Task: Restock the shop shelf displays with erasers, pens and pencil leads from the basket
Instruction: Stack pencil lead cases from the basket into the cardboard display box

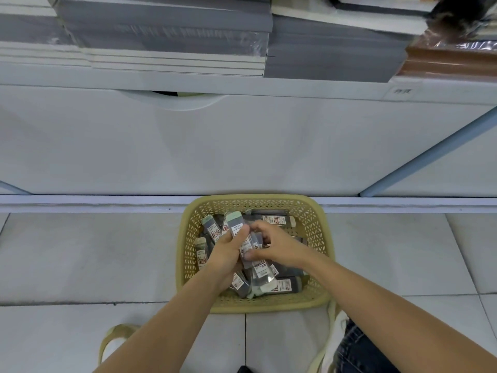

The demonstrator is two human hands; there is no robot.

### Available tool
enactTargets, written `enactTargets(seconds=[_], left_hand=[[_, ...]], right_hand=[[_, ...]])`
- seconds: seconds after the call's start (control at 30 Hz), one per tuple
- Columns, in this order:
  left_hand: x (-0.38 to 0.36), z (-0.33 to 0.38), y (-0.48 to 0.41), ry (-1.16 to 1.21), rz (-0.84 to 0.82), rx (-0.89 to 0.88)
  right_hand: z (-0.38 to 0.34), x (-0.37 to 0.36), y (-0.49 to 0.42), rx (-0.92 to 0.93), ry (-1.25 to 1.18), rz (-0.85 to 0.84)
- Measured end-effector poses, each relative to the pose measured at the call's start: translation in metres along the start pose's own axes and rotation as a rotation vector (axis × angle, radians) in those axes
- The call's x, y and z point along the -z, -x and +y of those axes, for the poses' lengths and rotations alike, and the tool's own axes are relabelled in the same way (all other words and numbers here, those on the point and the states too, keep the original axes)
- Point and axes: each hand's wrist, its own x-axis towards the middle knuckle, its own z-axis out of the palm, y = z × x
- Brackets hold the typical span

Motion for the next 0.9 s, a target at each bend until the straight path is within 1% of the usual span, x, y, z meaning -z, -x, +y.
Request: enactTargets(seconds=[0.07,0.17,0.27,0.37,0.43,0.5,0.57,0.63,0.7,0.73,0.8,0.87,0.9], left_hand=[[0.005,-0.002,0.000,0.010,0.004,-0.002],[0.009,0.001,0.000,0.109,-0.058,0.006],[0.008,0.003,-0.002,0.199,-0.091,0.005],[0.012,0.005,-0.002,0.305,-0.103,0.055],[0.019,0.005,-0.004,0.318,-0.108,0.091],[0.027,0.004,-0.005,0.221,-0.077,0.098],[0.032,0.001,-0.005,0.120,-0.064,0.077],[0.031,0.000,-0.002,0.045,-0.113,0.047],[0.026,0.001,0.003,-0.079,-0.170,-0.003],[0.023,0.000,0.005,-0.143,-0.158,-0.032],[0.021,0.001,0.008,-0.208,-0.069,-0.092],[0.027,0.005,0.010,-0.233,-0.010,-0.119],[0.032,0.008,0.012,-0.229,0.007,-0.125]], right_hand=[[0.001,-0.001,0.004,-0.025,-0.132,-0.031],[0.000,0.006,0.007,-0.037,-0.319,-0.032],[0.002,0.010,0.004,-0.027,-0.416,-0.010],[0.009,0.010,0.000,-0.056,-0.509,-0.008],[0.012,0.011,-0.003,-0.094,-0.564,0.052],[0.011,0.015,-0.005,-0.102,-0.596,0.162],[0.008,0.020,-0.007,-0.063,-0.627,0.230],[0.003,0.020,-0.008,-0.038,-0.632,0.308],[0.000,0.016,-0.010,-0.036,-0.613,0.399],[-0.001,0.014,-0.010,-0.033,-0.606,0.430],[-0.002,0.014,-0.008,-0.013,-0.610,0.428],[-0.004,0.023,-0.001,0.004,-0.562,0.331],[-0.005,0.030,0.003,-0.002,-0.468,0.260]])
